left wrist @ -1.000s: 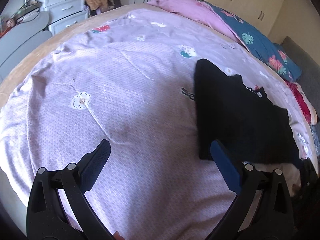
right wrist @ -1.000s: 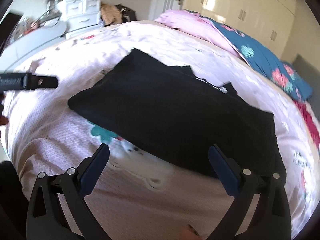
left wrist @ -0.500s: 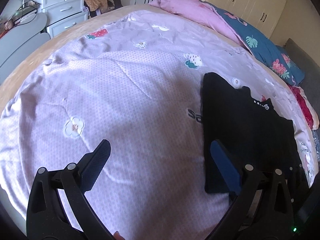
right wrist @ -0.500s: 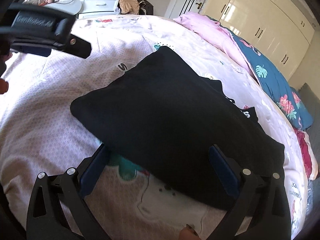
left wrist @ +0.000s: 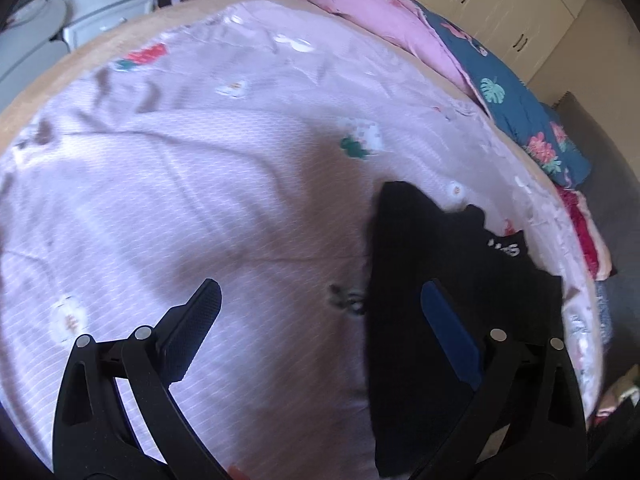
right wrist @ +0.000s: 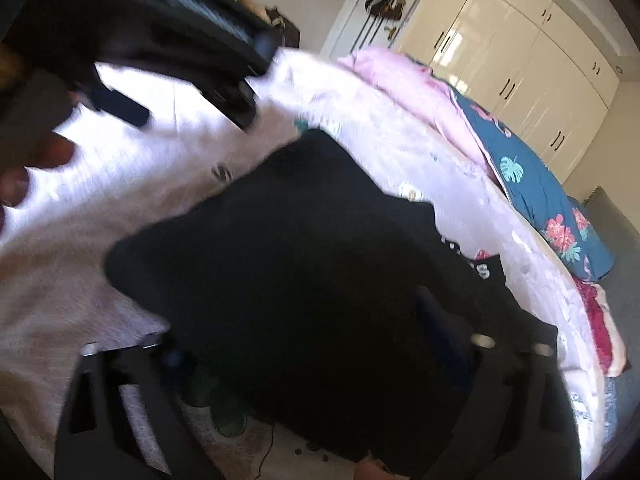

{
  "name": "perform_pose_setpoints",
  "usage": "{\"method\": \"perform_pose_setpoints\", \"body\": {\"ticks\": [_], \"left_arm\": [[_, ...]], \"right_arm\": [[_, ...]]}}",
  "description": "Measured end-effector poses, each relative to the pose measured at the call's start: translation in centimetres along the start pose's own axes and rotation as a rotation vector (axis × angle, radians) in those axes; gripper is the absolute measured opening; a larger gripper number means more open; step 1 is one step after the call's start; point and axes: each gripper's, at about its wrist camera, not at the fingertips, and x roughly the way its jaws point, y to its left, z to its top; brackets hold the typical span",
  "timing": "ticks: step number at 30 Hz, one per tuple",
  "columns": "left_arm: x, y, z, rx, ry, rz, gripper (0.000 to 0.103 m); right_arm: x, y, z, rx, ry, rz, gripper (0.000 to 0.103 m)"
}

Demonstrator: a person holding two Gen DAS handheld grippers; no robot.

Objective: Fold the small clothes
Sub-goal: 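Grasp the black shirt edge with the right tool and lift it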

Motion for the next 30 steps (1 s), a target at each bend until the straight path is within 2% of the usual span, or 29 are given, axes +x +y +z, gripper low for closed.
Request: {"method": "perform_pose_setpoints", "body": {"ticks": [3,4,5,8,12,17,18,22,25,30], "left_arm": [[1.2,-1.0,0.8,-0.018,0.03,-0.057,0.094],[1.6,-1.3,1.0,-0.021,0.042,-0.07,0.094],[2.0,-1.6,1.1,-0.024,0.055,-0.077,0.094],[3.3,-2.7,1.3,-0.028,0.1,-0.115,0.094],[4.5,-4.4,1.2,-0.009,0.13,-0.118,0.094],[3.7,-7.2,1.1,0.019,0.09,-0.162,0.093],[3.4,-7.8,1.1,0.028,0.078,-0.169,0.087],[2.3,-10.2,1.4,0.057,0.049,-0.21,0.036],[1.5,-12.4,1.4,0.114,0.029,-0.212,0.026],[0.4,-16.3,1.4,0.203,-0.003,-0.224,0.025]], "right_arm": [[-1.5,-0.6,0.0,0.014,-0.056,0.043,0.046],[-1.9,-0.7,0.0,0.014,-0.07,0.061,0.03],[-2.3,-0.8,-0.1,0.017,-0.081,0.077,0.024],[-3.3,-1.5,-0.2,0.036,-0.108,0.088,0.019],[-4.4,-2.9,-0.5,0.098,-0.13,0.122,0.018],[-6.1,-4.9,-1.0,0.178,-0.167,0.122,0.016],[-6.3,-5.2,-1.2,0.188,-0.173,0.119,0.016],[-7.4,-6.8,-1.8,0.23,-0.187,0.103,0.013],[-8.2,-7.9,-2.2,0.253,-0.194,0.083,0.011],[-9.6,-9.7,-3.3,0.306,-0.207,0.058,0.01]]}}
